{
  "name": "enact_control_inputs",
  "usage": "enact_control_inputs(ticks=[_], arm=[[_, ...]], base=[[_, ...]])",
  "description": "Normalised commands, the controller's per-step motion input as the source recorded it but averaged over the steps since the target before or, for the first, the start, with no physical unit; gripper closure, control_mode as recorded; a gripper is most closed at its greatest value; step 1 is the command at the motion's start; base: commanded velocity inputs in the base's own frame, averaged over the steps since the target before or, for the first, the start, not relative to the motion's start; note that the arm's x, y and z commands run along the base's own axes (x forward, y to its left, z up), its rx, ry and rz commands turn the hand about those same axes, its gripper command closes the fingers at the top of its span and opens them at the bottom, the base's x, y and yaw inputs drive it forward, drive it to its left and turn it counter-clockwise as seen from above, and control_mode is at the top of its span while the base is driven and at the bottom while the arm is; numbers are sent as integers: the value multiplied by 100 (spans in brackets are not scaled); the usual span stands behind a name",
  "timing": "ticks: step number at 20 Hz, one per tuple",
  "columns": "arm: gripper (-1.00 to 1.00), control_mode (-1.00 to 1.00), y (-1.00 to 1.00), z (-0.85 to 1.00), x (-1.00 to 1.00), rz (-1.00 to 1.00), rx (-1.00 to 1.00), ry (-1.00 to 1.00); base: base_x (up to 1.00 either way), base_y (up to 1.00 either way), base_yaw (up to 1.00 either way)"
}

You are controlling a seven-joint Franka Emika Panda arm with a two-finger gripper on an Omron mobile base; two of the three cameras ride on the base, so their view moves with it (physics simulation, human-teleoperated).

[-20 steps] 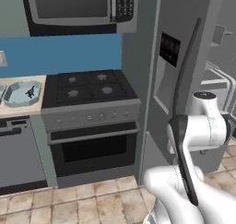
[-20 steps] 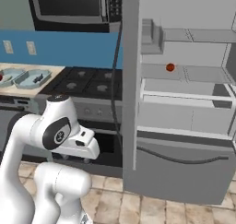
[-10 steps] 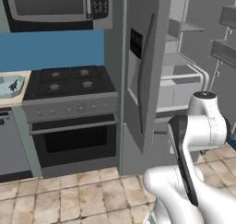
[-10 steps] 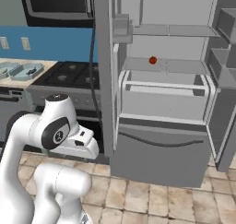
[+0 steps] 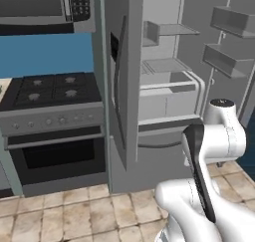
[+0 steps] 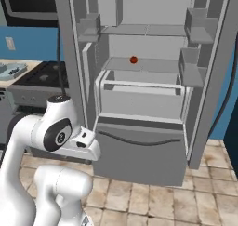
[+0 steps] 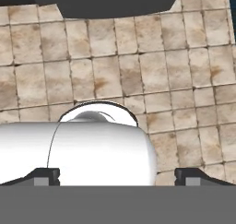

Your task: Place one tomato and one fish in each tupperware on the nearby counter, to pack two identical lunches.

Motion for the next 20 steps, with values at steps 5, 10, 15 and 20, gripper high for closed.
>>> enact_control_inputs(ticks=[5,10,15,20], arm=[[-100,100,0,0,0,0,0,0],[-100,100,0,0,0,0,0,0],[-100,100,0,0,0,0,0,0],[-100,100,0,0,0,0,0,0]], base=[[34,-28,0],[50,-32,0],[34,-62,0],[36,-33,0]])
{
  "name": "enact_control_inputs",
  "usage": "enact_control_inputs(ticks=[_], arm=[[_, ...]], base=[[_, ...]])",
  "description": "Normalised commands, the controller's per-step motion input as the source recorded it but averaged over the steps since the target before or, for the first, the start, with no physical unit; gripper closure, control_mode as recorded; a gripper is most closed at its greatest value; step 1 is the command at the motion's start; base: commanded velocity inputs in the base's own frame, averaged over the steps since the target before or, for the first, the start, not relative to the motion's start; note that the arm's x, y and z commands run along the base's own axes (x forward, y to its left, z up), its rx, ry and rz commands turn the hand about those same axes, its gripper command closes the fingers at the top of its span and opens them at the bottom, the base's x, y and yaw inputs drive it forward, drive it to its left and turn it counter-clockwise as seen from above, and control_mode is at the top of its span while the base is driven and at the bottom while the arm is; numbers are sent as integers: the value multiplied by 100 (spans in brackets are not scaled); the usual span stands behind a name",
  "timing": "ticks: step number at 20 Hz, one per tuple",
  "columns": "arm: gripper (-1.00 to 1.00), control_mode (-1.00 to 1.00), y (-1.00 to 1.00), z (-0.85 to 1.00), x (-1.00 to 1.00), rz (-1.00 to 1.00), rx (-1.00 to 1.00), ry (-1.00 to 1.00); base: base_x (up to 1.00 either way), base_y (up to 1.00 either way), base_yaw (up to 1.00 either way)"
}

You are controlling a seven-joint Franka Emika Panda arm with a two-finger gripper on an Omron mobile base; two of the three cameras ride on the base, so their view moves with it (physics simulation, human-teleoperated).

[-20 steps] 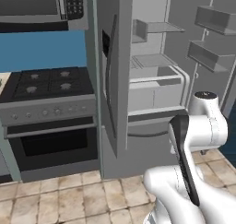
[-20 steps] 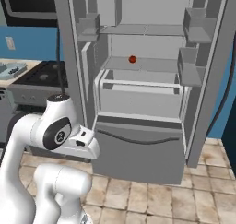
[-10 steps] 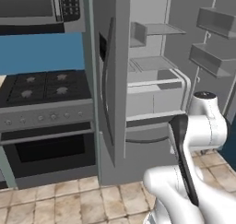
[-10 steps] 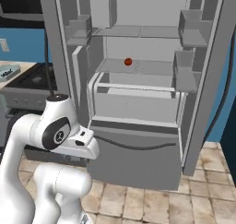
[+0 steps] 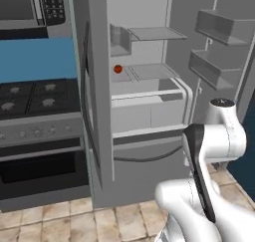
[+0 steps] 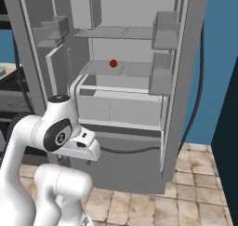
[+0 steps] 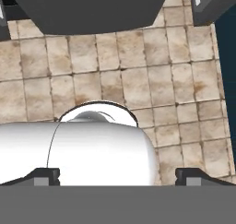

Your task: Place one tomato and one fish in each tupperware on the nearby counter, to pack two identical lunches.

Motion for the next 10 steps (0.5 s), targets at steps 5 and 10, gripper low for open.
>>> enact_control_inputs(ticks=[5,10], arm=[[-100,100,0,0,0,0,0,0],[-100,100,0,0,0,0,0,0]], base=[[47,0,0],[59,-2,0]])
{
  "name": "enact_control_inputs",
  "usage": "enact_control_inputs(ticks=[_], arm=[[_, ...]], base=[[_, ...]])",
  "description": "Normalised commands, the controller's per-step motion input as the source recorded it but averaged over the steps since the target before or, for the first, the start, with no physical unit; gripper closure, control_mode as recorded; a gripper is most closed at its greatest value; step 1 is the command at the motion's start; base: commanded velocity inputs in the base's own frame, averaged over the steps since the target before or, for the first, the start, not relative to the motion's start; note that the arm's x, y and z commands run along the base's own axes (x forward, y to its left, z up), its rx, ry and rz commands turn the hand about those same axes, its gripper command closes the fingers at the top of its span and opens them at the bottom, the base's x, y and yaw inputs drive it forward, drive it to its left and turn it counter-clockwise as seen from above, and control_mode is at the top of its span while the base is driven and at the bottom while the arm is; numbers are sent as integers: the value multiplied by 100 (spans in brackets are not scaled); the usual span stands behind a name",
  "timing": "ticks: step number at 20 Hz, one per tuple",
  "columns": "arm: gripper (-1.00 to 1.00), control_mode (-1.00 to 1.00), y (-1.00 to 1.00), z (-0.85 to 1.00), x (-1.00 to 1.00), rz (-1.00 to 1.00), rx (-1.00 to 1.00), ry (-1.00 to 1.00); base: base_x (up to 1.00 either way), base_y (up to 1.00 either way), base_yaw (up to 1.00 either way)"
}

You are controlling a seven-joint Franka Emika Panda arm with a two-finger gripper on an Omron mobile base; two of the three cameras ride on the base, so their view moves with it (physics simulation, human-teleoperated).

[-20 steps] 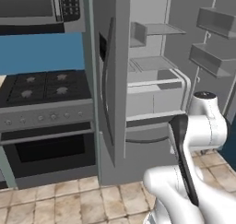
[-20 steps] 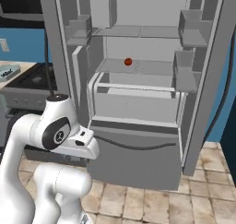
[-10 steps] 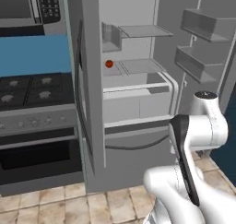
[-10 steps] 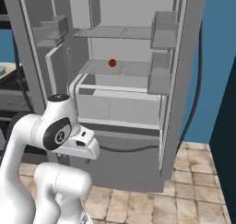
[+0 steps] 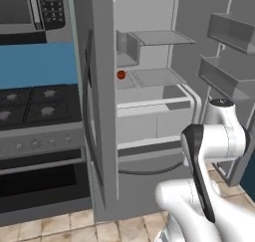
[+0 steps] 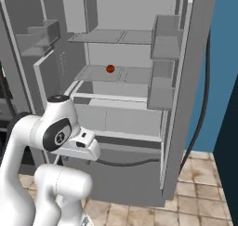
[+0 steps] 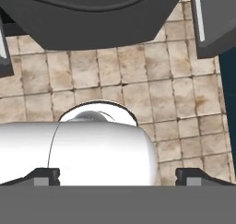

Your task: Place one tomato and one fish in each tupperware on the nearby counter, to pack two identical lunches.

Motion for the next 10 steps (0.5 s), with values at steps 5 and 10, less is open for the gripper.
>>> enact_control_inputs(ticks=[5,10], arm=[[-100,100,0,0,0,0,0,0],[-100,100,0,0,0,0,0,0]], base=[[59,-18,0],[63,-6,0]])
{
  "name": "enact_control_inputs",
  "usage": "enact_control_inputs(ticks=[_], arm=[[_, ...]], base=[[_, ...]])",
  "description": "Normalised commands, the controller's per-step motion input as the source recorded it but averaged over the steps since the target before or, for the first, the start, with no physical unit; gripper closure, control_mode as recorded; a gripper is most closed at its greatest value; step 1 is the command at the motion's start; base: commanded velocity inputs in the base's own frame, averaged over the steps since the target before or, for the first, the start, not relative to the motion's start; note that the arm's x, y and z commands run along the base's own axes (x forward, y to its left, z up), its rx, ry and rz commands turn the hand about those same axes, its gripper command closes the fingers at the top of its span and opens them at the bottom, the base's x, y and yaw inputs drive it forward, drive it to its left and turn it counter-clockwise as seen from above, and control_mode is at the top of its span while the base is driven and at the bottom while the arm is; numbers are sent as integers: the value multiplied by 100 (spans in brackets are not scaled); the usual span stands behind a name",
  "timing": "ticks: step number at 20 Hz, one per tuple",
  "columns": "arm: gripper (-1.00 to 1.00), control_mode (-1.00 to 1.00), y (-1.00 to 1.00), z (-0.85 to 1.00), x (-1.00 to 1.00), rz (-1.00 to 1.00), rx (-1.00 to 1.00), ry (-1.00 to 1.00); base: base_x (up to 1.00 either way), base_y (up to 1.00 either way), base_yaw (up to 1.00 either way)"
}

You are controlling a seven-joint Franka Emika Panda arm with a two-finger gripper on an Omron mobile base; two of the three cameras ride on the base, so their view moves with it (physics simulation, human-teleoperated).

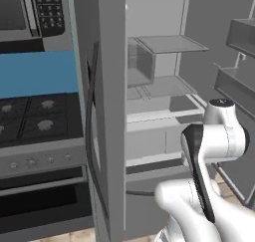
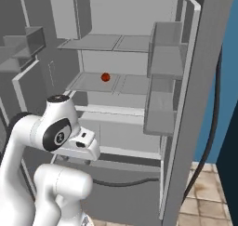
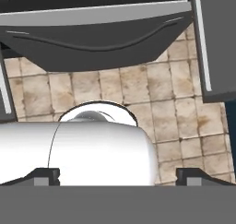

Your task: Place one tomato and one fish in each tupperware on the nearby counter, to pack two identical lunches.

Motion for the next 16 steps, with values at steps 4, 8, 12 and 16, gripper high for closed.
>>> enact_control_inputs(ticks=[4,8,12,16], arm=[[-100,100,0,0,0,0,0,0],[-100,100,0,0,0,0,0,0],[-100,100,0,0,0,0,0,0],[-100,100,0,0,0,0,0,0]], base=[[69,-7,1],[71,-11,6],[64,-10,11],[44,-7,15]])
